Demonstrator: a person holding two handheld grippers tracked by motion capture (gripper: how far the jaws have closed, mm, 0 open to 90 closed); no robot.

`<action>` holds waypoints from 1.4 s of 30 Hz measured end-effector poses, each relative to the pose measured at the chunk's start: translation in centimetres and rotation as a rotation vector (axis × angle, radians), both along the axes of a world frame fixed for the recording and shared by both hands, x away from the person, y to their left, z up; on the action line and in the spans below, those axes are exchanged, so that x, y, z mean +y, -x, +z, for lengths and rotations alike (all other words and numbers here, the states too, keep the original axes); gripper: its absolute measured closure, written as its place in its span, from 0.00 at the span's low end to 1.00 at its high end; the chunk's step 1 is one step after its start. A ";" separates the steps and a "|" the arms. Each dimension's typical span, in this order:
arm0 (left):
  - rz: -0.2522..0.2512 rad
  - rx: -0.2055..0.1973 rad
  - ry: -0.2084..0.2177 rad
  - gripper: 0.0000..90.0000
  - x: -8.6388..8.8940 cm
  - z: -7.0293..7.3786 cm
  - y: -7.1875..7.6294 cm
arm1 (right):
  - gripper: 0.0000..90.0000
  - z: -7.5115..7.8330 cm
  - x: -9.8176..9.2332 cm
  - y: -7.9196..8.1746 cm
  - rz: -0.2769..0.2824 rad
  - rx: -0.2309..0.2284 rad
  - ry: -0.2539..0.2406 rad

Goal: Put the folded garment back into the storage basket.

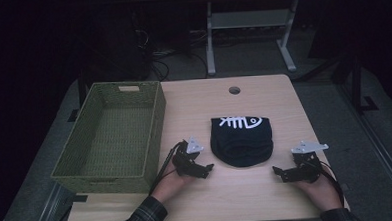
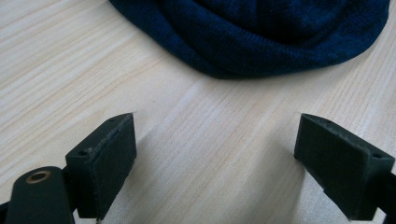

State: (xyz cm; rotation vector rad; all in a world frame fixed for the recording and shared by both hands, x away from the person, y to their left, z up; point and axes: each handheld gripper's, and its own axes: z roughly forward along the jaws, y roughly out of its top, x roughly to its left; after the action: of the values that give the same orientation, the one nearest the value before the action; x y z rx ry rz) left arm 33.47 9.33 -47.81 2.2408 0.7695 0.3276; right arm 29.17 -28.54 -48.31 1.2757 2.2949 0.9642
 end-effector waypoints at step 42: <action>-0.020 -0.004 0.011 0.13 0.1 -0.1 -0.1 | 1.00 6.2 0.2 -7.2 0.091 -0.006 -0.102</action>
State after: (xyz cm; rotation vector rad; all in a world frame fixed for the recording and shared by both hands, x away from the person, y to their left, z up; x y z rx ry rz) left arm 33.60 9.44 -47.87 2.2351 0.7453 0.3171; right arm 36.33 -28.30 -42.10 1.2138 2.3441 1.1276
